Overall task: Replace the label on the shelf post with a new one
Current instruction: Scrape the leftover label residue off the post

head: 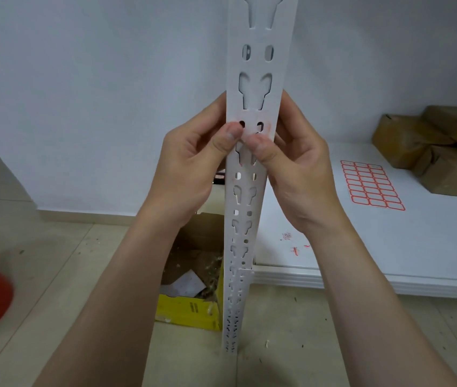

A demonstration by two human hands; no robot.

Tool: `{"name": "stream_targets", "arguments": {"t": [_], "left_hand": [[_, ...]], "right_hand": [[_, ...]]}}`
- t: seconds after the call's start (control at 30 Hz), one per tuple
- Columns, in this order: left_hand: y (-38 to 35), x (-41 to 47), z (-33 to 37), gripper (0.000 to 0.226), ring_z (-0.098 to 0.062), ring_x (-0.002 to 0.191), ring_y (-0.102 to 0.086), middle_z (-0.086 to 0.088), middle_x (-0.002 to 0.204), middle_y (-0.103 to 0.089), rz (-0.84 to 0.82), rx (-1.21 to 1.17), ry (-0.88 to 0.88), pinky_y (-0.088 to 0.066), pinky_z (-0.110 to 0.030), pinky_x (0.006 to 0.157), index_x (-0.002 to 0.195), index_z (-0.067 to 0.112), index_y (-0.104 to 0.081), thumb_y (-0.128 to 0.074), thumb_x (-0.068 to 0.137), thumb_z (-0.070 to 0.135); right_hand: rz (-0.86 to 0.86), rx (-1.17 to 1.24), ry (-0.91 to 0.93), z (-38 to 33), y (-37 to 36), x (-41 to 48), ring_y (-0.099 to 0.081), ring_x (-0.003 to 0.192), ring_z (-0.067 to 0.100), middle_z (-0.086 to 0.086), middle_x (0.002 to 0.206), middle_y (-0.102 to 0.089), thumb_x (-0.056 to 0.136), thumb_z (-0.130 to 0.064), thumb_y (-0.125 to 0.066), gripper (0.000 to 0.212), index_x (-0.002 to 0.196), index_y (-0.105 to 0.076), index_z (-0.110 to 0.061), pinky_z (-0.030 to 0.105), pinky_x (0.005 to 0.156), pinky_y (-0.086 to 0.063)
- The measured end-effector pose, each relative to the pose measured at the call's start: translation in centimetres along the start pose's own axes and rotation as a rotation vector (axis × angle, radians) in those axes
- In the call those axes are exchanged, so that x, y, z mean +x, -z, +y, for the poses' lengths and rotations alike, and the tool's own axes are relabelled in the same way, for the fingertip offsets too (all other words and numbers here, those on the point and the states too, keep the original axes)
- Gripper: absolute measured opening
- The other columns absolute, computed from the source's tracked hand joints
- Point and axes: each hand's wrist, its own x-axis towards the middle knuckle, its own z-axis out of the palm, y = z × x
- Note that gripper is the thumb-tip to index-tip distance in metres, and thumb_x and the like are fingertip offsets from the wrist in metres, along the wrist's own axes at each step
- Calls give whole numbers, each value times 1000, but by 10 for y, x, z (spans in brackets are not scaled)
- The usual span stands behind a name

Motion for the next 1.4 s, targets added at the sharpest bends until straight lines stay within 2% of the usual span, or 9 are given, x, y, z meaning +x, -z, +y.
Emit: {"name": "stream_targets", "arguments": {"t": [0.13,0.33,0.43,0.53,0.73,0.87,1.03,1.3,1.4], "left_hand": [[10,-2,-6,55,-22,123,-70,0,140,-68,-79,-83,41,-61,-40,96,160,6,-35,-47,107,-2],[5,-5,-4,56,-27,121,-70,-4,132,-73,-45,-164,77,-60,-41,95,156,6,-45,-50,100,2],[-3,-4,2,48,-20,119,-72,0,131,-74,41,-132,74,-62,-42,96,151,9,-53,-58,104,18],[-8,-4,4,47,-15,113,-75,5,127,-75,94,-109,72,-63,-37,92,147,9,-56,-60,102,17],[-11,-3,2,37,-10,109,-75,5,122,-78,115,-41,54,-63,-35,93,141,11,-62,-52,107,3],[-13,-3,6,36,-28,102,-72,-3,108,-79,110,88,7,-63,-45,89,130,15,-70,-50,105,-1],[-9,-2,7,37,-30,99,-71,-7,108,-78,87,226,-35,-61,-46,87,131,23,-71,-52,105,5],[-9,-2,7,34,-14,97,-73,-2,107,-76,90,190,-23,-62,-24,84,128,24,-70,-50,107,5],[-9,-2,6,34,-26,97,-71,-6,106,-76,89,188,-25,-63,-42,86,125,27,-70,-50,106,6]], "right_hand": [[-17,141,-78,3,0,-6,-65,134,29,11,146,-67,89,3,-65,77,161,-43,-11,47,105,-56],[138,84,-22,-8,-15,-4,-77,99,11,-10,114,-80,102,-14,-70,39,141,-64,-17,28,84,-61],[121,56,-10,-6,-11,-9,-76,109,8,-8,120,-79,103,0,-64,49,151,-57,-8,25,88,-60],[173,62,0,-9,-13,-9,-76,112,14,4,128,-78,101,0,-65,48,148,-59,-3,25,89,-60],[259,-74,-6,-23,-26,-4,-74,81,10,0,110,-81,90,-15,-67,35,124,-72,-10,21,73,-59],[271,-173,2,-29,-30,-1,-72,76,7,-7,99,-77,88,-14,-70,27,115,-71,-14,18,65,-56],[268,-265,3,-32,-29,-1,-73,80,3,-12,89,-75,93,-8,-71,22,113,-68,-17,14,61,-54],[247,-294,19,-30,-27,-2,-75,93,3,-10,104,-77,95,-8,-68,27,121,-66,-13,16,68,-57],[233,-253,23,-29,-26,-4,-76,90,8,-6,106,-78,92,-10,-63,32,124,-65,-11,21,69,-58]]}}
